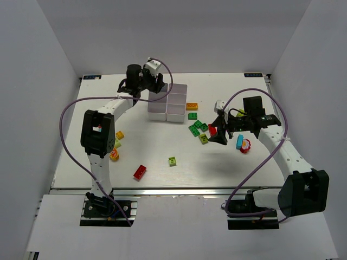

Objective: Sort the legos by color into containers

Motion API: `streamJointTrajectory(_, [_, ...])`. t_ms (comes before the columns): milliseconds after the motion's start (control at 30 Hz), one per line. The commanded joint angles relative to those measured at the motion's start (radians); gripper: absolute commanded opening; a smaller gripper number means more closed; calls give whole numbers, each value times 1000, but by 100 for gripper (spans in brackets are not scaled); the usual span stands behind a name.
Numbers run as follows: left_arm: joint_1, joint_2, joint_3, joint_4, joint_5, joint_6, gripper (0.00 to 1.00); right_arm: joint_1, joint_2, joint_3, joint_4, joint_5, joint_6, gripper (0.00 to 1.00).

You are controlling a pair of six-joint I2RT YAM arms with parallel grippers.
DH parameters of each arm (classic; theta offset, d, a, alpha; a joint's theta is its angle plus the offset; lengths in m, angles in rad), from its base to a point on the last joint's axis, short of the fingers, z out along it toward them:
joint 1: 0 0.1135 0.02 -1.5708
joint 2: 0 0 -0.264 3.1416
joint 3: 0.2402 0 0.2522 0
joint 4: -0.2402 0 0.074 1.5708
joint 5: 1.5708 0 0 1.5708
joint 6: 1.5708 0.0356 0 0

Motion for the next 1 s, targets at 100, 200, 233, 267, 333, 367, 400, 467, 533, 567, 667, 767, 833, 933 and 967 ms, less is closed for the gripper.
streamJointTrajectory(100, [-2,-99,-50,70,-52,-4,76,-5,-18,16,19,-10,-4,77])
streamJointTrajectory(200, [-2,-116,-59,87,-67,-18,81,-5,-16,18,17,-10,-2,77])
streamJointTrajectory(233, [-4,-122,-58,90,-69,-24,82,-5,-18,18,14,-10,-4,78])
streamJointTrajectory(267, [-2,-128,-52,86,-71,-36,82,-7,-19,19,15,-9,-4,79])
streamJointTrajectory(333, [-2,-145,-30,63,-95,-56,83,-7,-22,21,15,-4,4,80])
streamJointTrajectory(367, [-2,-152,-4,26,-110,-91,83,-8,-27,21,22,8,10,80])
streamJointTrajectory(400, [-1,-175,6,7,-144,-119,83,-7,-28,19,29,19,21,80])
streamJointTrajectory(467, [4,-211,8,-51,-156,-210,75,-10,-36,16,89,109,106,80])
streamJointTrajectory(533, [25,-288,-32,-65,-143,-342,59,-28,-45,4,124,189,189,79])
streamJointTrajectory(567, [36,-321,-99,-74,-146,-389,43,-39,-48,1,140,265,205,78])
streamJointTrajectory(667, [99,-474,-237,-65,-118,-563,36,-89,-42,7,106,350,208,77])
streamJointTrajectory(767, [185,-646,-436,-72,-117,-712,67,-148,-18,25,25,411,217,78])
streamJointTrajectory(833, [229,-729,-551,-88,-120,-737,78,-180,-7,27,-32,461,206,82])
streamJointTrajectory(933, [243,-869,-631,-178,-207,-749,98,-198,-13,18,-113,481,132,89])
streamJointTrajectory(967, [243,-916,-645,-265,-269,-766,98,-226,-24,4,-150,496,39,89])
